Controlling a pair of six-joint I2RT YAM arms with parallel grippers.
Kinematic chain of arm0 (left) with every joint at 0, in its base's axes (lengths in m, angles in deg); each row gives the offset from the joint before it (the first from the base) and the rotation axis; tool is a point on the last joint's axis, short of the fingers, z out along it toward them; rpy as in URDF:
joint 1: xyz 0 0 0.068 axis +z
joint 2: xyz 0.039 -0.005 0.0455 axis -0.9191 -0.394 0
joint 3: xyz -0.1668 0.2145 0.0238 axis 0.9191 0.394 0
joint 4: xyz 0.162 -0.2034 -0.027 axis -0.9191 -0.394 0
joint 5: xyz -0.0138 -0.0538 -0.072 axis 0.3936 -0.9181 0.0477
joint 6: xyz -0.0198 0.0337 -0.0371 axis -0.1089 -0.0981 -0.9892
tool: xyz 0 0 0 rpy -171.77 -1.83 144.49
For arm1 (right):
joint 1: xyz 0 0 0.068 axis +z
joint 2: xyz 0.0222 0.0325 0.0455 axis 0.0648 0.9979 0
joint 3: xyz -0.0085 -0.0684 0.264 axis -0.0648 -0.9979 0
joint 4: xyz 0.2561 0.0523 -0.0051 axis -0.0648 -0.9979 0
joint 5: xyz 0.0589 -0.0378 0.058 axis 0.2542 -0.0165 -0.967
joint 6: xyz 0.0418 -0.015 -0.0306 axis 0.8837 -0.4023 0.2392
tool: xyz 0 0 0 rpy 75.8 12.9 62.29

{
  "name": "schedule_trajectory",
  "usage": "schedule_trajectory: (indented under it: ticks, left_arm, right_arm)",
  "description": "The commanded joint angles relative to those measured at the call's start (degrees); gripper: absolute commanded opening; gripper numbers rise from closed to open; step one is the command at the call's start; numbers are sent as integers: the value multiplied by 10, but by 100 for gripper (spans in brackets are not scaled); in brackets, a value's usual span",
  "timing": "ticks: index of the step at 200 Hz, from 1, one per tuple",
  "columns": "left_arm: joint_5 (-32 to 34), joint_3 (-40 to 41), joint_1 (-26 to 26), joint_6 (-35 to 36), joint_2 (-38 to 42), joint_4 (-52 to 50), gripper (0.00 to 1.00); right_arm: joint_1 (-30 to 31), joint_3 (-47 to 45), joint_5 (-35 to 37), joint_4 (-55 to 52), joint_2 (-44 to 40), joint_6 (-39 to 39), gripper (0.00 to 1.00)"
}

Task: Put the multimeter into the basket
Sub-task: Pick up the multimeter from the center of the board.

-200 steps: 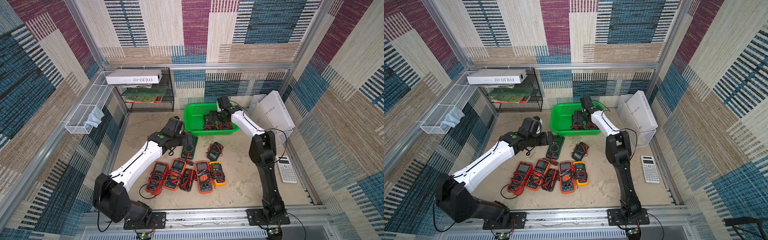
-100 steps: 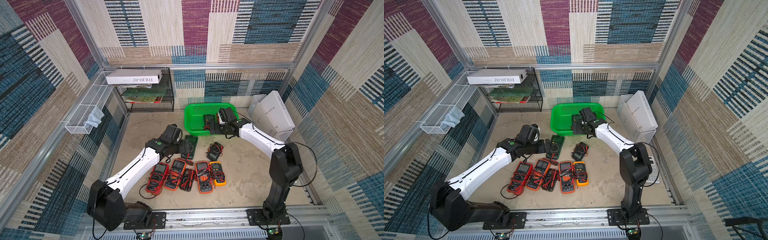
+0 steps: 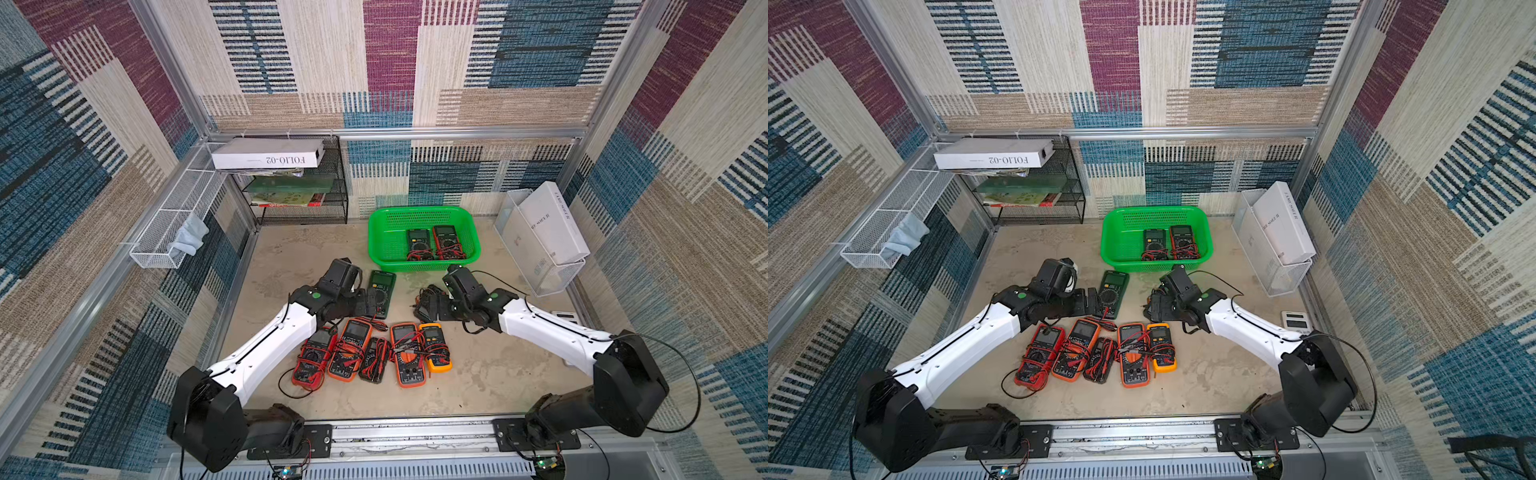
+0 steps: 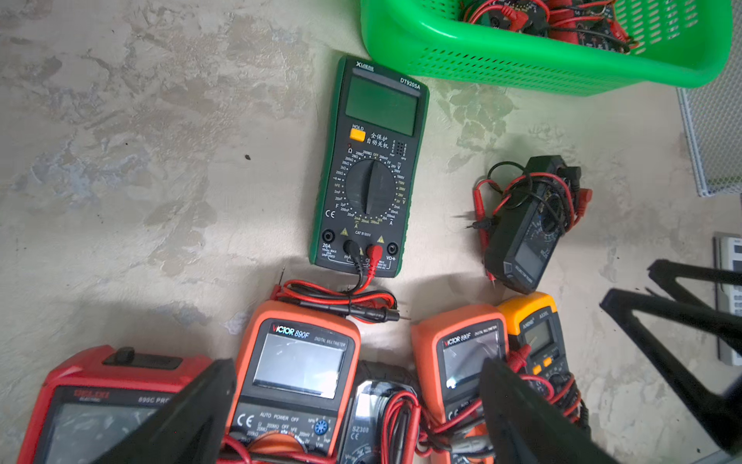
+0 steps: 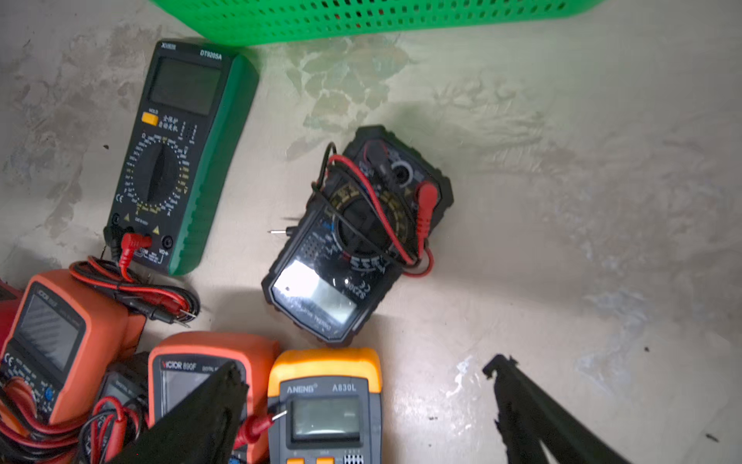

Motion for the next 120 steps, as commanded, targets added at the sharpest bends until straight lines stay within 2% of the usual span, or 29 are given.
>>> schedule_trajectory:
  ticks: [1,68,120]
  left_arm:
    - [5,-8,0,20,-25,19,99]
    - [-21,-95,0,123,-192,58,99]
    - [-32,-159,0,159,-286,49,99]
  right_arm:
    - [19,-21,24,12,-24,32,100]
    - [45,-30,42,10,-43,35,100]
    - [43,-28,48,7,-41,24,100]
